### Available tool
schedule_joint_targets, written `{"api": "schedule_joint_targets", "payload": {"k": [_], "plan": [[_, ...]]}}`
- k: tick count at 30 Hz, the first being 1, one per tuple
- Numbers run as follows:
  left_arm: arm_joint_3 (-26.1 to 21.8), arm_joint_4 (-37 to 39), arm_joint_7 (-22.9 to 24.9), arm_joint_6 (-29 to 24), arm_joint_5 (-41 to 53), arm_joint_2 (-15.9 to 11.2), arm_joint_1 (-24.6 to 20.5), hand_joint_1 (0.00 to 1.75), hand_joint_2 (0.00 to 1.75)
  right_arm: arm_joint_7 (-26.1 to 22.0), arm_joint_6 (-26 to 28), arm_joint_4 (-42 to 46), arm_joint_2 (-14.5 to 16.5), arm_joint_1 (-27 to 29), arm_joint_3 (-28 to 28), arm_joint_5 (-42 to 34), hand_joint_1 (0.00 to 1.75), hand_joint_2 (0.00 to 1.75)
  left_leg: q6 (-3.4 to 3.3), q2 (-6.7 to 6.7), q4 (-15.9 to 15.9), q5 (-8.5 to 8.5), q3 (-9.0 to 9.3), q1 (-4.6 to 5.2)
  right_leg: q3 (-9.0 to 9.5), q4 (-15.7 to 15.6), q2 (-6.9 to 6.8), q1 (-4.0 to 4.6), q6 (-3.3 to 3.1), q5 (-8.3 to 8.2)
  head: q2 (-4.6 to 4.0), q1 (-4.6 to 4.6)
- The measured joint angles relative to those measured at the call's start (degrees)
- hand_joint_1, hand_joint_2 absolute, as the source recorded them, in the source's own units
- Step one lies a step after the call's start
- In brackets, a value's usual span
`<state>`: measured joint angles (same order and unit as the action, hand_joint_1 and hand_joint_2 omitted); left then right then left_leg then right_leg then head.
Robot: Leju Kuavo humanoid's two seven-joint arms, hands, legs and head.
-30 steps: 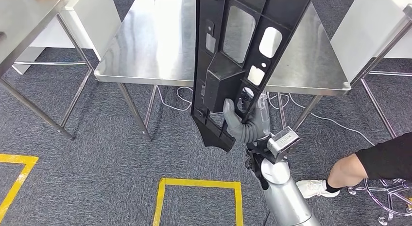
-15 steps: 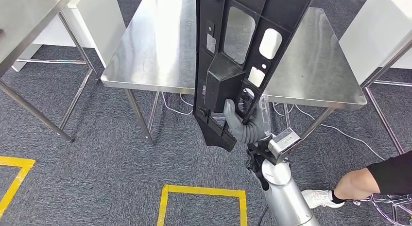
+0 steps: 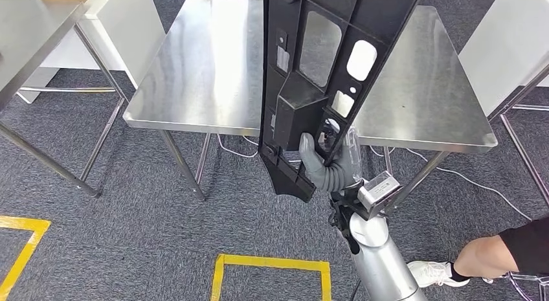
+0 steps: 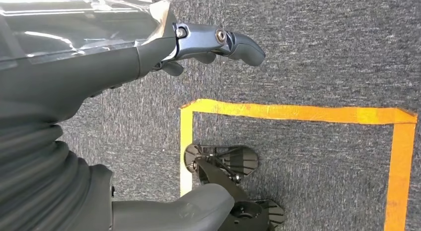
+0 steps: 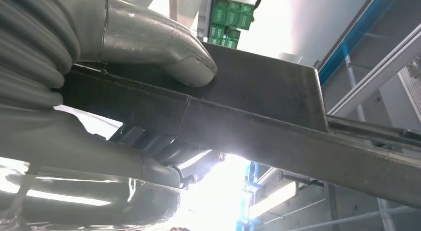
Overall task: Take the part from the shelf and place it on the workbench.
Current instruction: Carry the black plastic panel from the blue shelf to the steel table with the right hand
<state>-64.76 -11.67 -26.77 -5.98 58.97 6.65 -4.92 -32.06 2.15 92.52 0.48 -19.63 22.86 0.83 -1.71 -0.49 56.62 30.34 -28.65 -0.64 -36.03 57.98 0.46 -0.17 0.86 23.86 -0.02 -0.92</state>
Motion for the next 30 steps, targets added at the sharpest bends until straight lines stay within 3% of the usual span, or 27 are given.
{"api": "schedule_joint_targets", "payload": {"k": [6,9,10,12,14,15,16,18,19,20,21,23,25,26,28,29,30], "plan": [[-0.02,-0.03,-0.09,-0.2,0.02,-0.24,-0.01,0.0,1.75,0.0,0.05,0.0,0.02,0.1,-0.01,0.15,1.75,1.75,-0.11,0.05,-0.12,0.35,0.23,0.13,0.18,-0.32,0.1,-0.63,0.0,-0.03,0.02,-0.05],[-0.02,-0.05,-0.09,-0.27,0.09,-0.23,-0.04,0.0,1.75,-0.02,0.05,0.16,0.17,0.08,-0.06,0.22,1.75,1.75,-1.2,0.73,-3.1,-1.21,2.18,-0.18,0.59,-0.81,0.24,-0.17,0.32,-0.31,0.01,-0.01],[-0.02,-0.06,-0.1,-0.29,0.13,-0.16,-0.07,0.0,1.75,-0.04,0.07,0.23,0.22,0.01,-0.08,0.24,1.75,1.75,-1.54,1.15,-4.47,-1.93,3.14,-0.43,0.06,0.38,0.2,-0.04,0.3,0.16,0.01,0.07],[-0.02,-0.06,-0.1,-0.37,0.19,-0.05,-0.09,0.0,1.75,-0.06,0.08,0.25,0.21,-0.04,-0.12,0.3,1.75,1.75,-1.63,1.92,-5.73,-2.56,4.25,-0.82,-2.91,6.2,0.09,-0.31,0.29,2.22,0.01,0.32],[-0.02,-0.05,-0.09,-0.44,0.25,0.02,-0.09,0.0,1.75,-0.04,0.08,0.22,0.06,0.37,-0.22,0.44,1.75,1.75,-1.11,2.67,-5.69,-2.26,4.59,-1.19,-6.25,12.28,0.03,-1.08,0.98,3.69,0.01,0.41],[-0.02,-0.04,-0.09,-0.44,0.27,0.08,-0.08,0.0,1.75,-0.03,0.08,0.22,-0.03,0.59,-0.27,0.51,1.75,1.75,-0.63,3.02,-5.56,-1.94,4.82,-1.46,-6.82,12.95,-0.1,-1.54,1.71,3.37,0.01,0.41],[-0.02,-0.04,-0.09,-0.44,0.31,0.13,-0.08,0.0,1.75,-0.02,0.08,0.22,-0.1,0.72,-0.3,0.56,1.75,1.75,0.03,3.42,-5.28,-1.48,5.1,-1.86,-6.28,11.44,-0.44,-2.04,2.69,2.2,0.01,0.42],[-0.02,-0.08,-0.09,-0.45,0.38,0.11,-0.08,0.0,1.75,-0.02,0.08,0.21,-0.14,0.76,-0.34,0.6,1.75,1.75,1.71,4.19,-4.01,0.03,5.39,-2.53,-3.19,4.95,-2.27,-2.73,4.68,-0.58,0.01,0.55],[-0.02,-0.09,-0.09,-0.46,0.43,0.05,-0.12,0.0,1.75,-0.03,0.08,0.22,-0.11,0.76,-0.37,0.65,1.75,1.75,2.55,4.56,-3.01,1.01,5.26,-2.68,-1.96,2.55,-2.92,-2.86,4.9,-1.11,0.01,0.79],[-0.01,-0.11,-0.11,-0.5,0.48,0.0,-0.18,0.0,1.75,-0.02,0.09,0.25,-0.09,0.81,-0.43,0.72,1.75,1.75,3.14,4.92,-2.26,1.81,5.09,-2.63,-1.43,1.62,-3.23,-2.84,4.42,-0.89,0.01,0.83],[-0.01,-0.13,-0.13,-0.52,0.51,-0.05,-0.24,0.0,1.75,-0.01,0.1,0.27,-0.07,0.88,-0.52,0.8,1.75,1.75,3.55,5.25,-1.84,2.36,4.92,-2.51,-1.5,2.1,-2.88,-2.65,3.51,-0.13,0.01,0.78],[0.0,-0.1,-0.16,-0.56,0.57,0.06,-0.41,0.0,1.75,-0.02,0.14,0.4,-0.05,1.02,-0.74,0.96,1.75,1.75,3.81,5.85,-1.77,2.92,5.3,-2.72,-1.72,2.61,-1.62,-2.52,1.81,0.56,0.01,0.3],[0.01,-0.09,-0.15,-0.57,0.61,0.13,-0.62,0.0,1.75,-0.06,0.15,0.55,-0.02,1.06,-0.94,1.13,1.75,1.75,3.71,4.51,0.37,4.55,4.62,-3.02,-1.62,2.72,-0.53,-2.34,1.08,0.89,0.01,0.02],[0.01,-0.09,-0.14,-0.59,0.64,0.16,-0.72,0.0,1.75,-0.07,0.15,0.6,0.05,1.06,-1.01,1.23,1.75,1.75,3.51,3.3,3.36,6.08,3.08,-2.98,-1.48,2.71,0.01,-2.22,0.85,0.98,0.01,-0.1],[0.02,-0.09,-0.02,-0.63,0.69,0.17,-0.69,0.0,1.75,-0.08,0.15,0.63,0.21,1.1,-1.07,1.43,1.75,1.75,2.89,1.46,11.94,9.34,-2.1,-2.47,-1.36,2.7,1.17,-1.75,0.62,1.13,0.01,-0.24],[0.02,-0.09,0.06,-0.64,0.7,0.17,-0.63,0.0,1.75,-0.08,0.15,0.62,0.27,1.2,-1.07,1.51,1.75,1.75,2.48,1.17,15.39,9.99,-4.67,-2.15,-1.27,2.71,1.85,-1.44,0.51,1.21,0.01,-0.24],[0.02,-0.09,0.14,-0.66,0.7,0.17,-0.57,0.0,1.75,-0.07,0.15,0.62,0.31,1.3,-1.08,1.57,1.75,1.75,1.92,1.01,17.07,9.49,-6.53,-1.77,-1.12,2.71,2.53,-1.08,0.39,1.29,0.01,-0.24]]}}
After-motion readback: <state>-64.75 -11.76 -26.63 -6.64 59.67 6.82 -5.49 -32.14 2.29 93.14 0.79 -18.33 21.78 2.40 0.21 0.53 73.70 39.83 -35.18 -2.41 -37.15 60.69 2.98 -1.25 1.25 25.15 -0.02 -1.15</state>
